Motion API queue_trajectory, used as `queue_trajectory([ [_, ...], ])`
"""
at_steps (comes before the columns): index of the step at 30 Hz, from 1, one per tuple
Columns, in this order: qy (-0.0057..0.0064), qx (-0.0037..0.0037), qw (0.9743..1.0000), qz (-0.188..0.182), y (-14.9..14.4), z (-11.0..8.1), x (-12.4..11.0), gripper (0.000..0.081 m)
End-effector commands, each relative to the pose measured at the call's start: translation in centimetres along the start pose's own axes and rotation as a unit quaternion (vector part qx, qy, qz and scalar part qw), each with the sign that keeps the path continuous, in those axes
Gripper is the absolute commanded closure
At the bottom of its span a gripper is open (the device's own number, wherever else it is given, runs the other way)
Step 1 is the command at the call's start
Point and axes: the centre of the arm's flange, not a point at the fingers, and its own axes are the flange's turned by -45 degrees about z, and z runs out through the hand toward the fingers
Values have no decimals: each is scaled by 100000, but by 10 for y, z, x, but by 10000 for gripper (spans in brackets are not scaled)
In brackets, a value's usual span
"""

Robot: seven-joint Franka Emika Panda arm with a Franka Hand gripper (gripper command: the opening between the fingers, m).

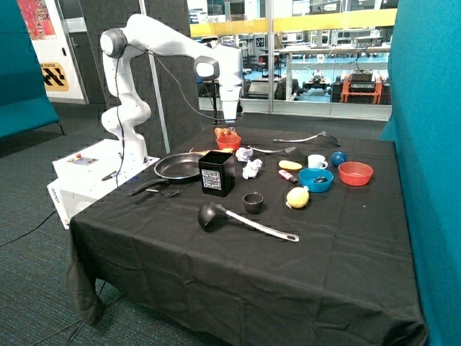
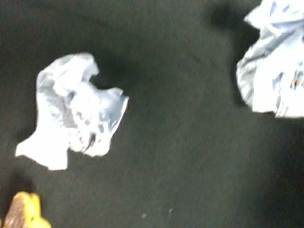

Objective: Throw away the rubbish paper

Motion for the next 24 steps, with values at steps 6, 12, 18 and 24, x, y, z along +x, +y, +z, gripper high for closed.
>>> queue_trajectory([
  [6, -309, 36, 99963, -2699, 28, 12, 44, 135],
  [12, -309, 36, 99970, -2445, 35, 28, 51, 90],
  [18, -309, 36, 99968, -2527, 41, 40, 60, 66],
  [24, -309, 37, 99954, -3003, 46, 49, 72, 48],
])
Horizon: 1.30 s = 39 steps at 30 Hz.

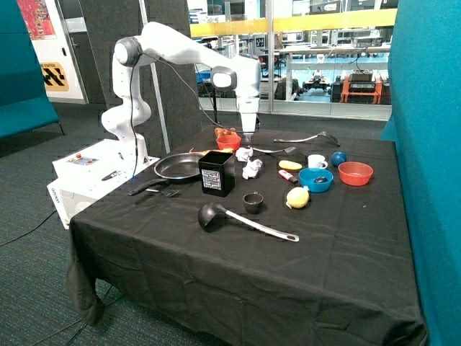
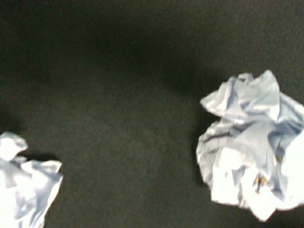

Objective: Throw away the rubbish paper

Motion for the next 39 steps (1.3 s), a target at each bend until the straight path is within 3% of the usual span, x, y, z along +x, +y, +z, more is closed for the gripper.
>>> queue_trajectory([
  [1, 375, -181, 99999, -211, 11, 16, 18, 44],
  [15, 375, -181, 99999, -139, 17, 50, 24, 22],
  [39, 376, -179, 99998, 503, 24, 83, 16, 65],
])
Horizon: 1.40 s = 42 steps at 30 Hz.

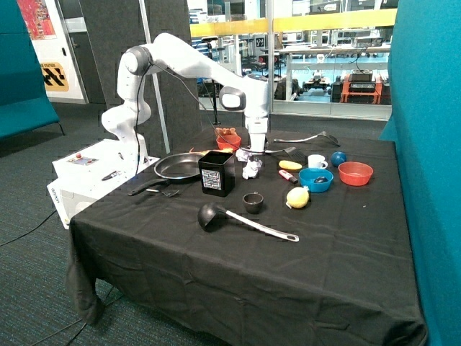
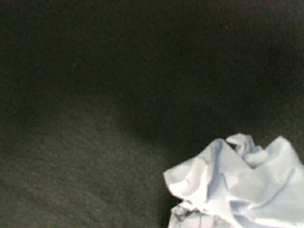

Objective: Throw away the rubbish paper

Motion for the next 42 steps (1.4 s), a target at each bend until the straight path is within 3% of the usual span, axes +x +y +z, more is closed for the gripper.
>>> queue_trajectory([
  [1, 354, -142, 99997, 617, 2, 19, -9, 69],
  [11, 354, -141, 99997, 718, -2, 33, -25, 94],
  [25, 355, -139, 99990, 1354, 10, 29, -17, 148],
  [42, 355, -139, 99988, 1489, 6, 40, -18, 224],
])
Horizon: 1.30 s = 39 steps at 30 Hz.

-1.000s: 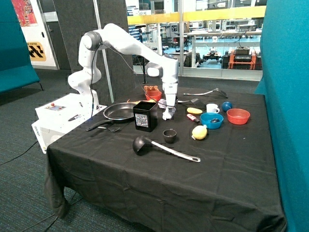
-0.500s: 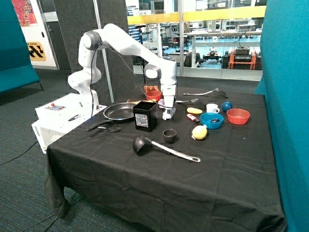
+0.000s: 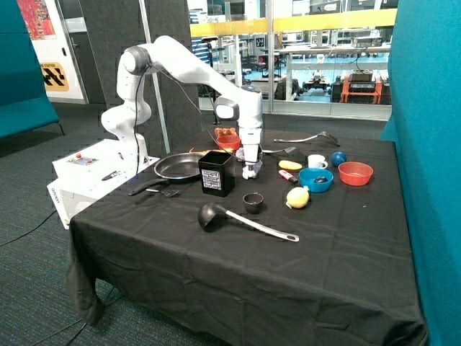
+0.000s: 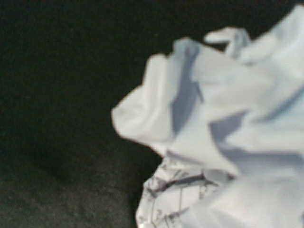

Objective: Throw away the rubbish paper

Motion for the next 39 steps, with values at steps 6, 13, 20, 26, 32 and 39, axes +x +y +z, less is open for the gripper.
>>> queue_trajectory([
  [6, -92, 143, 100000, -245, -7, 5, 4, 738],
  [13, -92, 142, 100000, 23, -2, 2, 1, 807],
  [20, -93, 142, 99999, 290, 1, 1, -4, 808],
  [26, -92, 142, 100000, 15, -1, 2, -12, 808],
  [32, -91, 143, 99994, -1088, -7, -9, -19, 808],
  [39, -86, 146, 99915, -4126, -20, -40, -17, 808],
])
